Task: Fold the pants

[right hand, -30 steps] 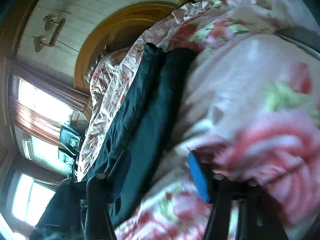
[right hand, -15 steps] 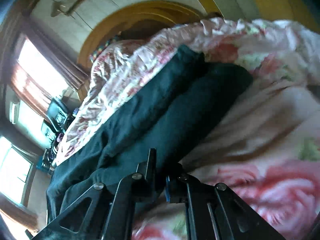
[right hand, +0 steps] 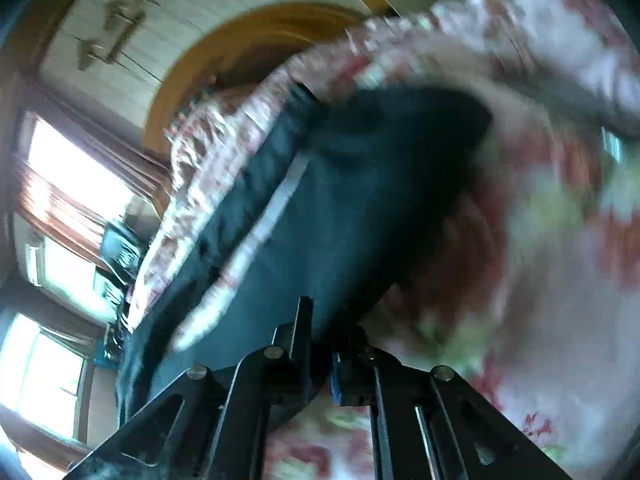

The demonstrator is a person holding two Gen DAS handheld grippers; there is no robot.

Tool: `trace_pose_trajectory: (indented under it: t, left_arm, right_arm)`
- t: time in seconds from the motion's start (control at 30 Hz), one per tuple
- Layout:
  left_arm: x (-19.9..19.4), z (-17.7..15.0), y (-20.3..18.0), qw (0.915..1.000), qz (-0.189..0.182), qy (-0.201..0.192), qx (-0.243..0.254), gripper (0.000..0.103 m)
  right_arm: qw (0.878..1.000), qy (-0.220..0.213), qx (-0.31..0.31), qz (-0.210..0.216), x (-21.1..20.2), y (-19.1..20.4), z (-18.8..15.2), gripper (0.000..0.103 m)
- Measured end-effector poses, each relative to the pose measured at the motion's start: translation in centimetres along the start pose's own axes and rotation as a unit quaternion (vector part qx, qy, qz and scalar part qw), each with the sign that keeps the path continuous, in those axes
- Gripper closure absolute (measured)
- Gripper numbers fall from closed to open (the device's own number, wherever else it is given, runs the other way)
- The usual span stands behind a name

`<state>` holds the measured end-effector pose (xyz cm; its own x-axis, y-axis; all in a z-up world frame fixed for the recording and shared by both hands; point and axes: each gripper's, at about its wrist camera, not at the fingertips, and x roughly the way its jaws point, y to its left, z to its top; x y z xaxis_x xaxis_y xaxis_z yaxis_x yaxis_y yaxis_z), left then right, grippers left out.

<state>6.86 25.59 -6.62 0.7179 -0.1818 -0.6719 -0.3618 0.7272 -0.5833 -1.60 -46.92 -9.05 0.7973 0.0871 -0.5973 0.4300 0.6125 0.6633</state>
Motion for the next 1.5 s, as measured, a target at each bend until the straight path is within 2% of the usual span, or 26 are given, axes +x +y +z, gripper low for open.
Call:
trace_pose_trajectory:
  t: [0.03,0.07,0.1,0.17,0.2,0.27,0.33,0.37,0.4,0.5,0.6,0.67,0.77,0.8,0.83,0.87,0.9,0.93,0.97,1.0,1.07,1.13,1.27,1.33,1.4,1.5]
  left_arm:
    - [0.3,-0.3,0.1,0.9999,0.012,0.002,0.002,0.091]
    - [0.8,-0.5,0.1,0.9997,0.022,0.001,0.007,0.080]
    - [1.2,-0.5,0.2,0.9994,0.033,0.003,0.007,0.073]
    - [1.8,-0.5,0.6,0.9994,0.034,0.006,-0.008,0.073]
    - [2.1,-0.4,0.9,0.9993,0.031,0.006,-0.021,0.073]
    - [2.4,-0.1,1.4,0.9987,0.026,0.005,-0.044,0.073]
    - [2.4,0.1,1.8,0.9977,0.022,-0.001,-0.065,0.076]
    - [2.3,0.0,2.0,0.9971,0.023,-0.005,-0.073,0.085]
    - [2.1,0.0,2.1,0.9968,0.024,-0.010,-0.075,0.093]
    - [0.6,-0.1,2.0,0.9968,0.028,-0.034,-0.067,0.096]
    - [-1.3,0.0,1.3,0.9964,0.008,-0.054,-0.065,0.097]
    - [-2.5,0.1,0.7,0.9969,0.007,-0.067,-0.040,0.097]
    - [-2.3,-0.2,0.3,0.9977,0.037,-0.056,0.004,0.096]
    - [-2.0,-0.5,0.3,0.9970,0.060,-0.046,0.014,0.092]
    - [-2.0,-0.7,0.8,0.9963,0.073,-0.043,0.015,0.091]
    - [-2.0,-0.8,1.1,0.9944,0.098,-0.040,0.013,0.089]
    - [-2.6,-1.0,1.9,0.9895,0.136,-0.049,-0.001,0.085]
    - [-3.0,-0.8,2.2,0.9872,0.148,-0.057,-0.014,0.083]
    - [-3.9,-0.8,3.2,0.9841,0.156,-0.074,-0.040,0.081]
    - [-5.3,-0.9,4.3,0.9801,0.150,-0.106,-0.076,0.079]
    - [-6.7,-0.8,4.4,0.9733,0.144,-0.149,-0.100,0.075]
    - [-6.7,-0.6,3.3,0.9746,0.139,-0.156,-0.081,0.074]
    - [-3.1,-0.8,-2.4,0.9884,0.106,-0.106,0.024,0.073]
    - [-1.1,-1.4,-4.9,0.9911,0.087,-0.083,0.058,0.073]
    - [1.6,-2.3,-8.0,0.9921,0.061,-0.044,0.100,0.072]
    - [4.7,-3.8,-11.7,0.9879,0.035,0.004,0.151,0.072]
  right_arm:
    - [1.000,-0.004,0.016,0.011,-0.1,-0.3,0.1,0.091]
    - [0.999,-0.007,0.030,0.020,-0.1,-0.5,0.4,0.087]
    - [0.999,-0.012,0.037,0.029,-0.2,-0.6,0.8,0.075]
    - [0.998,-0.035,0.032,0.031,-0.6,-0.4,1.5,0.060]
    - [0.998,-0.046,0.027,0.025,-0.7,-0.3,1.8,0.059]
    - [0.998,-0.054,0.027,0.012,-0.6,-0.2,2.5,0.059]
    - [0.998,-0.063,0.024,0.005,-0.7,-0.7,2.9,0.068]
    - [0.998,-0.067,0.007,-0.010,-0.9,-0.5,3.0,0.085]
    - [0.998,-0.068,-0.004,-0.018,-1.0,-0.4,3.0,0.095]
    - [0.996,-0.080,-0.024,-0.020,-2.4,0.4,2.9,0.095]
    - [0.993,-0.101,-0.051,-0.030,-4.2,1.6,2.6,0.095]
    - [0.991,-0.111,-0.066,-0.043,-5.1,2.2,2.1,0.095]
    - [0.992,-0.069,-0.054,-0.095,-3.6,0.9,1.6,0.092]
    - [0.992,-0.057,-0.035,-0.104,-3.4,0.0,1.4,0.086]
    - [0.994,-0.057,-0.016,-0.096,-3.6,-0.4,1.5,0.086]
    - [0.994,-0.065,-0.001,-0.091,-4.1,-0.7,1.7,0.084]
    - [0.992,-0.085,0.008,-0.097,-5.0,-0.8,1.9,0.074]
    - [0.985,-0.124,0.008,-0.123,-6.8,-0.8,2.1,0.068]
    - [0.979,-0.147,0.008,-0.138,-7.7,-0.7,2.1,0.056]
    - [0.970,-0.184,0.008,-0.156,-9.3,-0.5,2.0,0.048]
    - [0.954,-0.245,-0.009,-0.173,-11.9,0.2,1.8,0.047]
    - [0.947,-0.269,-0.045,-0.169,-13.0,1.9,2.2,0.047]
    - [0.964,-0.222,-0.096,-0.114,-10.6,5.1,3.5,0.045]
    - [0.977,-0.167,-0.111,-0.067,-7.5,6.6,4.5,0.040]
    - [0.986,-0.104,-0.122,-0.035,-3.6,7.7,5.6,0.037]
    - [0.990,-0.055,-0.126,-0.032,0.5,8.7,6.8,0.037]
